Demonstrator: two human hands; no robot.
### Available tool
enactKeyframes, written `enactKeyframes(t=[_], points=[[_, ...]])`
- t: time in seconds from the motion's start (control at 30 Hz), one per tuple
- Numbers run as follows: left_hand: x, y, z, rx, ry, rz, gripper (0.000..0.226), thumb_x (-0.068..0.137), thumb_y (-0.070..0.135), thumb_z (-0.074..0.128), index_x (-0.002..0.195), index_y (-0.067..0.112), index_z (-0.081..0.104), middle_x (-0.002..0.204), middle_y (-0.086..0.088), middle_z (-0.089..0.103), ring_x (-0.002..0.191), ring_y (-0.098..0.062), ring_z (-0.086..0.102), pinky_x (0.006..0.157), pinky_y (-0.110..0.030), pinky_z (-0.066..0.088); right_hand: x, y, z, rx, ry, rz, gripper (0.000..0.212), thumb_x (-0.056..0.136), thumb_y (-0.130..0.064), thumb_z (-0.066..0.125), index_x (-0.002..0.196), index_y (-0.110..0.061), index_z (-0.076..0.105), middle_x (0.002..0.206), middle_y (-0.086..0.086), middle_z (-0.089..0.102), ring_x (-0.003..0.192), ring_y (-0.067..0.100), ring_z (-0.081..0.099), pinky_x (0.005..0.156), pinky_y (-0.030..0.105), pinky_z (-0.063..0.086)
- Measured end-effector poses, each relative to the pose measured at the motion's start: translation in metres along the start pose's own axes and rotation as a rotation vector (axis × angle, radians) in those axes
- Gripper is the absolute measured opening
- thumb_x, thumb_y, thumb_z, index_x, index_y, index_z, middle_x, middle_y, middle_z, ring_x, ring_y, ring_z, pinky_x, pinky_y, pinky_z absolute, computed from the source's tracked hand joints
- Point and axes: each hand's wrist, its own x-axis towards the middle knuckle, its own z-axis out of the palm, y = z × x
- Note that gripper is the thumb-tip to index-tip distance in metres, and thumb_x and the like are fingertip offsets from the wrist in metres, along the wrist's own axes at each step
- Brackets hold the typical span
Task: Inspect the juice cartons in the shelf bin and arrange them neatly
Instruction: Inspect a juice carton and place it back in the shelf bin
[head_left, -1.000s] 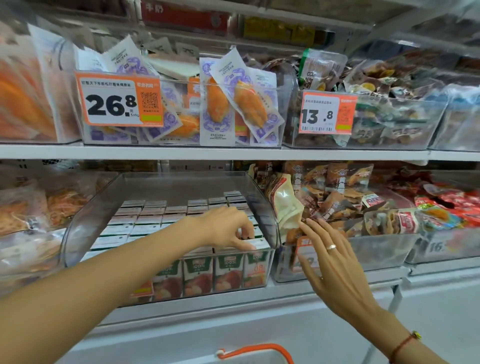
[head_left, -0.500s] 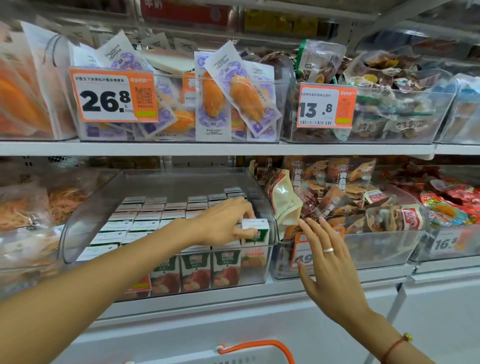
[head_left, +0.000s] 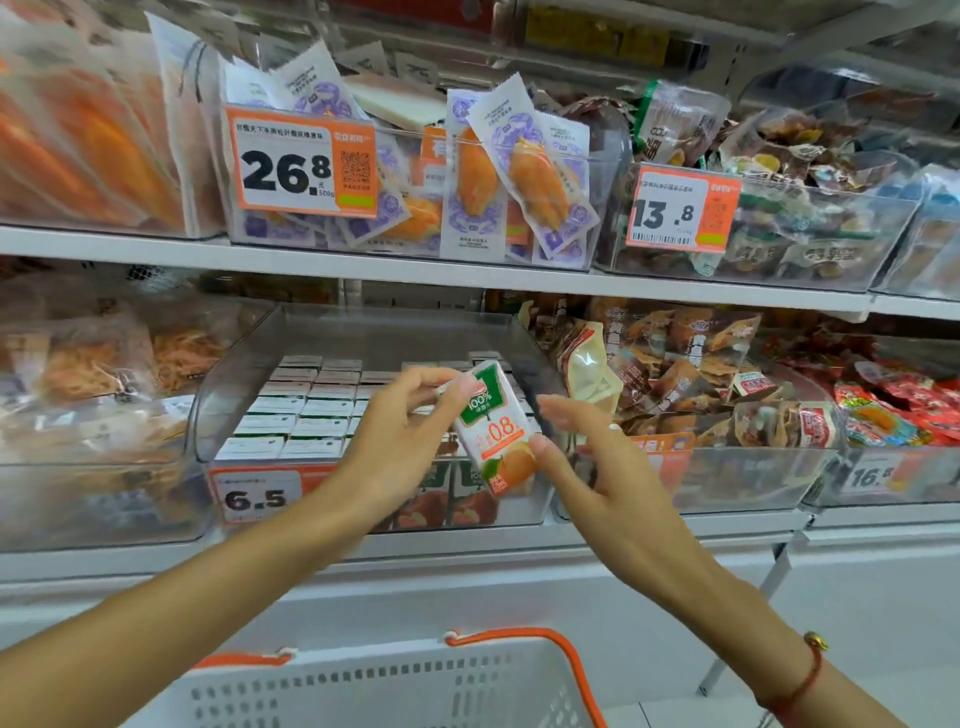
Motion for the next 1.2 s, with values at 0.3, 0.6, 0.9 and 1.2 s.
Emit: enactKeyframes(t=[0.3, 0.6, 0.9, 1.2], points=[[-0.095, -0.035, -0.057, -0.169, -0.027, -0.438, 0.039, 0.074, 0.053, 0.060, 0.105, 0.031, 0.065, 0.084, 0.015, 0.076, 0.079, 0.001, 0.071, 0.060, -0.016, 0.053, -0.024, -0.025, 0.076, 0.558, -0.481, 0.353, 0.027, 0.098, -0.029, 0.054, 0.117, -0.015, 0.068, 0.107, 0.001, 0.075, 0.097, 0.011, 0.070, 0.083, 0.024, 0.056], [-0.095, -0.054, -0.062, -0.272, -0.267, -0.630, 0.029, 0.094, 0.028, 0.061, 0.120, 0.018, 0.066, 0.109, 0.004, 0.075, 0.107, -0.008, 0.068, 0.097, -0.025, 0.051, -0.032, -0.006, 0.093, 0.652, -0.424, 0.539, 0.034, 0.098, -0.035, 0.051, 0.109, -0.009, 0.070, 0.099, 0.009, 0.076, 0.083, 0.016, 0.071, 0.084, 0.033, 0.054], [-0.099, -0.058, -0.065, -0.193, -0.237, -0.569, 0.028, 0.098, 0.024, 0.055, 0.125, 0.018, 0.063, 0.110, 0.005, 0.074, 0.101, -0.006, 0.070, 0.085, -0.018, 0.055, -0.035, 0.004, 0.091, 0.820, -0.555, 0.539, 0.034, 0.094, -0.015, 0.058, 0.127, -0.014, 0.061, 0.120, 0.006, 0.070, 0.115, 0.023, 0.065, 0.101, 0.036, 0.048], [-0.098, -0.056, -0.060, -0.247, -0.161, -0.596, 0.022, 0.098, 0.017, 0.056, 0.120, 0.017, 0.057, 0.103, 0.002, 0.076, 0.090, -0.008, 0.073, 0.063, -0.011, 0.053, -0.042, 0.007, 0.093, 0.763, -0.394, 0.474, 0.059, 0.066, -0.026, 0.081, 0.122, -0.022, 0.062, 0.109, 0.002, 0.074, 0.101, 0.021, 0.071, 0.094, 0.041, 0.055]])
